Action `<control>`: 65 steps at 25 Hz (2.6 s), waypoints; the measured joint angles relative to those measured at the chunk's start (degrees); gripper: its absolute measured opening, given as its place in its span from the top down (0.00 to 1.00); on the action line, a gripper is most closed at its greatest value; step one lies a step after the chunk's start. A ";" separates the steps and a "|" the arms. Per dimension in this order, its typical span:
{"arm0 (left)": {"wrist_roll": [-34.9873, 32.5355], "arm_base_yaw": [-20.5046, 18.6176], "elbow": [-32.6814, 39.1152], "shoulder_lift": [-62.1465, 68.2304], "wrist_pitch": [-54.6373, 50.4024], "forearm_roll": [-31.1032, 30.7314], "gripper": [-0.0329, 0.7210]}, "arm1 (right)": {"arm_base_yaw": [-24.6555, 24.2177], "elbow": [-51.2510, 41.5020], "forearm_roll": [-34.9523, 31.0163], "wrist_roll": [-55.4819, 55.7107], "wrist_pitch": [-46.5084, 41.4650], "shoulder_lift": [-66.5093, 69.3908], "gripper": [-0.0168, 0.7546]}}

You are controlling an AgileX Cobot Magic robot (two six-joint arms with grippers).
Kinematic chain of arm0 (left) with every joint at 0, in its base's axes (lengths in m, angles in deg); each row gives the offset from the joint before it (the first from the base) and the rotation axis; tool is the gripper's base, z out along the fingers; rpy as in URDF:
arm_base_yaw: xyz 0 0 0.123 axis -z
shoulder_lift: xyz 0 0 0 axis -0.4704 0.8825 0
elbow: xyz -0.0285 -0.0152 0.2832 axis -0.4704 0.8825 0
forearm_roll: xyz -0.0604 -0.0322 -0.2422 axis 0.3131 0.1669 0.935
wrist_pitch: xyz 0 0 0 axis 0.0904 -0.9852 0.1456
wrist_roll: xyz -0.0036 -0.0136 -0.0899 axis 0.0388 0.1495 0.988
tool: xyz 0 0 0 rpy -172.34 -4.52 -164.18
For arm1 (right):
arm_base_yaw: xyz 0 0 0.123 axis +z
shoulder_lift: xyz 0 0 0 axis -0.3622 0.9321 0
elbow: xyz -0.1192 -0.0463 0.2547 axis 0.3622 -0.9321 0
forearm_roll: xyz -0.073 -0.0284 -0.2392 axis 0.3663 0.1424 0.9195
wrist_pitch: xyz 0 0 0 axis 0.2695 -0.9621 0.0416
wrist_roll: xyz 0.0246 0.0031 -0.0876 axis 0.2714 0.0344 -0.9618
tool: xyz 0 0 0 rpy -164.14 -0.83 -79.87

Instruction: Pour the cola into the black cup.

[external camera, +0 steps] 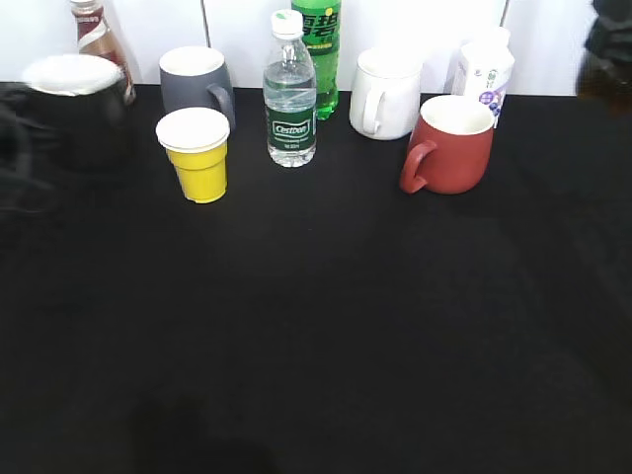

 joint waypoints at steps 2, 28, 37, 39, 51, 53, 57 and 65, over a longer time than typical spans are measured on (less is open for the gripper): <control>0.90 -0.01 -4.63 5.26 0.50 -0.34 0.88 | 0.00 0.00 0.14 -0.04 1.94 1.75 0.50; 2.19 0.58 12.29 -35.52 -36.37 -4.33 0.52 | -13.80 13.37 18.38 12.10 26.10 38.78 0.50; 2.19 3.26 12.29 -36.73 -38.69 -4.42 0.52 | -13.84 21.93 22.62 12.42 27.69 49.51 0.24; 2.19 3.26 12.29 -36.73 -38.69 -4.47 0.52 | -13.84 20.96 22.62 12.42 28.70 48.60 0.13; 3.89 3.33 3.57 -43.11 -77.37 -1.38 0.52 | -12.71 11.44 34.28 24.80 -39.45 9.06 0.20; 3.89 3.33 1.17 -45.64 -89.10 -0.76 0.51 | -9.62 13.23 30.95 23.49 -59.28 4.13 0.23; -0.78 3.33 -1.29 -52.99 -111.20 1.03 0.35 | -4.69 17.32 12.53 8.98 -82.06 -3.93 0.25; -1.52 3.33 -1.29 -82.47 -128.00 3.77 0.30 | -4.50 13.61 8.61 6.74 -99.62 -39.69 0.25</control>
